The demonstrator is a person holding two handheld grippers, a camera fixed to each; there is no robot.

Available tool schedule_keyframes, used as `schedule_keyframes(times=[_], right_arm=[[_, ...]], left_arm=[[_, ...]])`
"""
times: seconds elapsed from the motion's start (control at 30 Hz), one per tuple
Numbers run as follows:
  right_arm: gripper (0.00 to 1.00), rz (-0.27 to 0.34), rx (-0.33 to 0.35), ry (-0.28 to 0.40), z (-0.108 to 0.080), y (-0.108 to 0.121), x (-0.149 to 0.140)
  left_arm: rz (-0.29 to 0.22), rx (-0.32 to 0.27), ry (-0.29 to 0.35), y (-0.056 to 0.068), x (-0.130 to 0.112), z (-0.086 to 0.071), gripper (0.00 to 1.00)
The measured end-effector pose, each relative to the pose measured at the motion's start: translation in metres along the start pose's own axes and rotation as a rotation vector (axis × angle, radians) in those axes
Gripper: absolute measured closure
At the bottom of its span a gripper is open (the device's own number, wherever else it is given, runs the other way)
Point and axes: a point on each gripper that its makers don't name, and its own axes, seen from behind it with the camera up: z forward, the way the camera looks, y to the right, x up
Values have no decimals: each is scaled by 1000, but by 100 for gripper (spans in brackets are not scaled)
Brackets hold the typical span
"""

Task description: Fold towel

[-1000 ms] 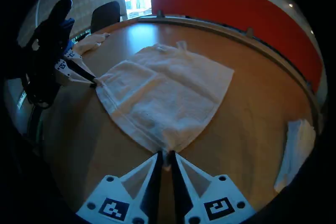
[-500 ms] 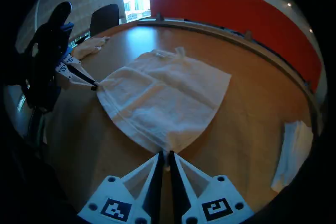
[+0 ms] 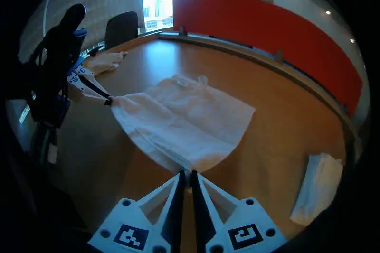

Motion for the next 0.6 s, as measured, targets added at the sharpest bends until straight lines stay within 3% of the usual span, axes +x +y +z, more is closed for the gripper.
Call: schedule_keyframes(times=[0.6], right_arm=[[89,-1,14,55,-51,-9,42]], left_arm=[[-36,-9,44,7,30,-51,90]])
